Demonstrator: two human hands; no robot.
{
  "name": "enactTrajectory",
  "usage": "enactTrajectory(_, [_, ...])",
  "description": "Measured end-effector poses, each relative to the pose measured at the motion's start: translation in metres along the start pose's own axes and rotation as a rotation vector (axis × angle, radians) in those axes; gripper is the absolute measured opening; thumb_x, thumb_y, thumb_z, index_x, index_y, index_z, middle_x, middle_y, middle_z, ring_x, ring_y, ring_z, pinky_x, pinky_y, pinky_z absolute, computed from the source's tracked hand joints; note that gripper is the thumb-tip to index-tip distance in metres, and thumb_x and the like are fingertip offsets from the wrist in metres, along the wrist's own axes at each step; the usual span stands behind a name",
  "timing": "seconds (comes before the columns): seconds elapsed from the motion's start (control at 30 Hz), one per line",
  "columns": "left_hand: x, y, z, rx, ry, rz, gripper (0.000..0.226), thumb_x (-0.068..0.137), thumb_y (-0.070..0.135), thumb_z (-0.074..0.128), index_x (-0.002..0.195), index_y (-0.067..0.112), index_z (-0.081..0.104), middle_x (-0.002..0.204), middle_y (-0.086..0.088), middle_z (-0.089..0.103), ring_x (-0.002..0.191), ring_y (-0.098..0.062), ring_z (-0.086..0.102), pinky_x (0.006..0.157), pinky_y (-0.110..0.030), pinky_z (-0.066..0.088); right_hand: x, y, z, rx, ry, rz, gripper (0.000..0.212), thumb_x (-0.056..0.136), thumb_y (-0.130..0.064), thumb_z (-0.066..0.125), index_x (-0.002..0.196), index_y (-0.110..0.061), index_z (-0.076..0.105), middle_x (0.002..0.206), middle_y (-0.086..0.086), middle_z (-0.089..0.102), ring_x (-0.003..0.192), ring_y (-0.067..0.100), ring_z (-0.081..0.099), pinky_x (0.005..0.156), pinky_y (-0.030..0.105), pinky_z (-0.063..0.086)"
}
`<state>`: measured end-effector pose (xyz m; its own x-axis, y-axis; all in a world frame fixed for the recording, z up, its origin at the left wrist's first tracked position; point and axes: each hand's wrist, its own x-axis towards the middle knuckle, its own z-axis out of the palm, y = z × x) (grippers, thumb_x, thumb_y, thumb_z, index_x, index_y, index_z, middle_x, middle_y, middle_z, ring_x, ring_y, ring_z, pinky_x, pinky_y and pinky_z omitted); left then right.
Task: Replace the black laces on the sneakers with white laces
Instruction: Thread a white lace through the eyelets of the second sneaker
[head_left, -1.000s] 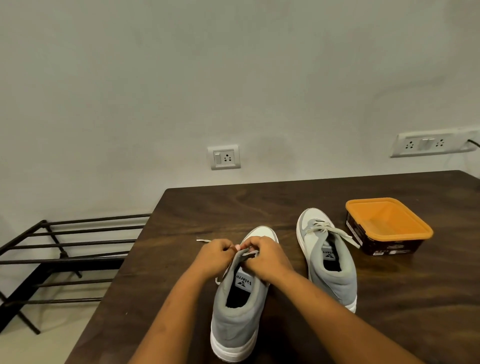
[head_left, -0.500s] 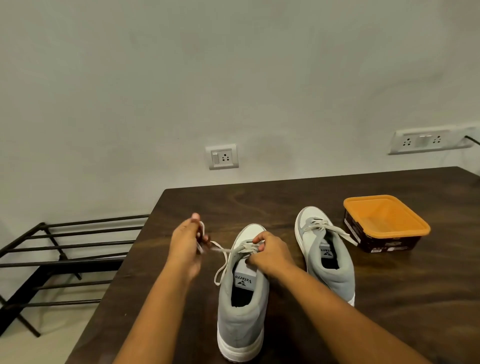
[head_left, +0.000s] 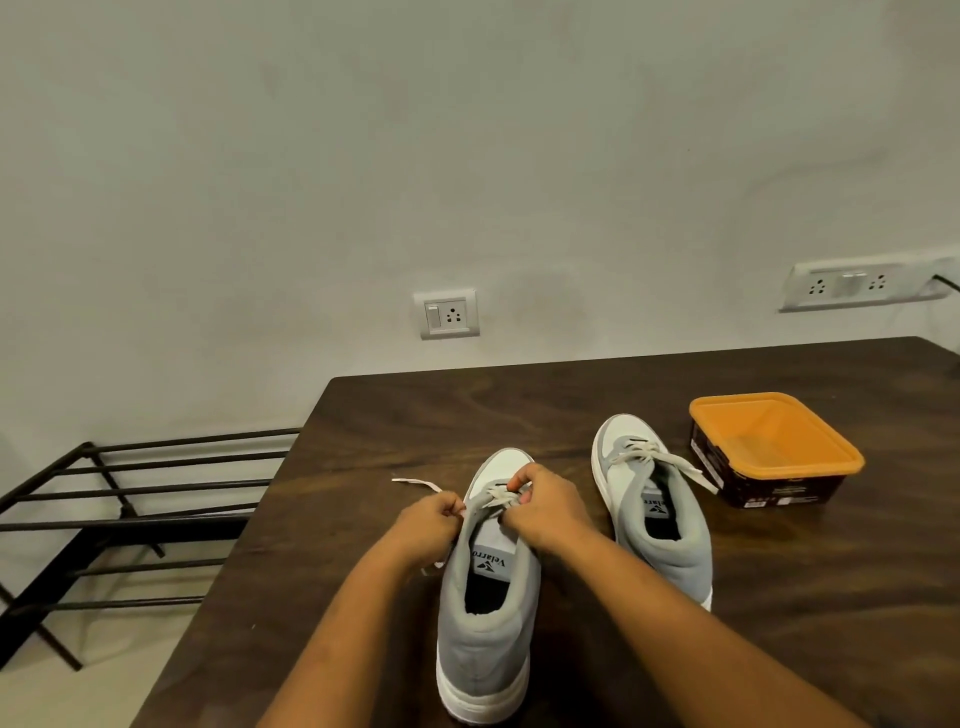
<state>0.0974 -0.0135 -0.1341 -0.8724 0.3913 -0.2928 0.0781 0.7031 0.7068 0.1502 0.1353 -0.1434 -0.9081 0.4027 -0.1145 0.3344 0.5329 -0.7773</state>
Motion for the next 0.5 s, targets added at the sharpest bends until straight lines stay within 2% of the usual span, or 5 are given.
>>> enactTrajectory(0.1, [0.007,0.0,-0.009,0.02,0.161,0.023,0.036,0.095,0.019,0.046,0.06,0.022,0.055,0.08,-0.014,0.066,0.08,-0.031,0.062,0.072,-0.033,0.049,-0.001,-0.002,-0.002,-0.04,-0.021,-0.014,0.027,0.074,-0.01,0.061,0.093,-0.029,0.056,0.091,-0.003,0.056,0.082,0.016,0.054,0.066,0.024,0.041])
enactTrajectory(0.23, [-0.01,0.022,-0.021,-0.404,0.223,0.078,0.04,0.097,0.033,0.049,0.062,0.015,0.056,0.064,-0.005,0.054,0.065,-0.02,0.046,0.07,-0.031,0.035,-0.007,-0.011,-0.011,-0.092,-0.046,-0.192,0.03,0.075,-0.011,0.069,0.092,-0.031,0.054,0.082,-0.013,0.048,0.079,0.009,0.052,0.065,0.02,0.04])
enactTrajectory(0.33, [-0.025,0.04,-0.022,-0.778,0.142,0.184,0.032,0.096,0.024,0.051,0.07,0.012,0.064,0.071,-0.006,0.059,0.071,-0.018,0.055,0.075,-0.032,0.044,-0.014,-0.025,-0.026,0.066,-0.205,-0.316,0.026,0.073,-0.011,0.078,0.092,-0.022,0.065,0.08,-0.01,0.054,0.063,-0.001,0.05,0.058,0.008,0.04])
enactTrajectory(0.4, [-0.029,0.051,-0.02,-0.945,0.083,0.227,0.023,0.096,0.018,0.05,0.082,0.01,0.068,0.077,-0.005,0.063,0.07,-0.018,0.06,0.068,-0.031,0.05,-0.017,-0.03,-0.032,0.184,-0.314,-0.36,0.026,0.074,-0.012,0.078,0.097,-0.019,0.069,0.08,-0.008,0.059,0.063,-0.004,0.053,0.063,0.01,0.044])
enactTrajectory(0.5, [-0.036,0.068,-0.012,-1.088,0.05,0.283,0.017,0.093,0.011,0.052,0.098,0.008,0.069,0.089,-0.002,0.067,0.072,-0.017,0.061,0.053,-0.024,0.052,-0.019,-0.03,-0.032,0.36,-0.311,-0.353,0.023,0.08,-0.011,0.074,0.102,-0.017,0.067,0.076,-0.006,0.057,0.069,0.003,0.054,0.069,0.019,0.048])
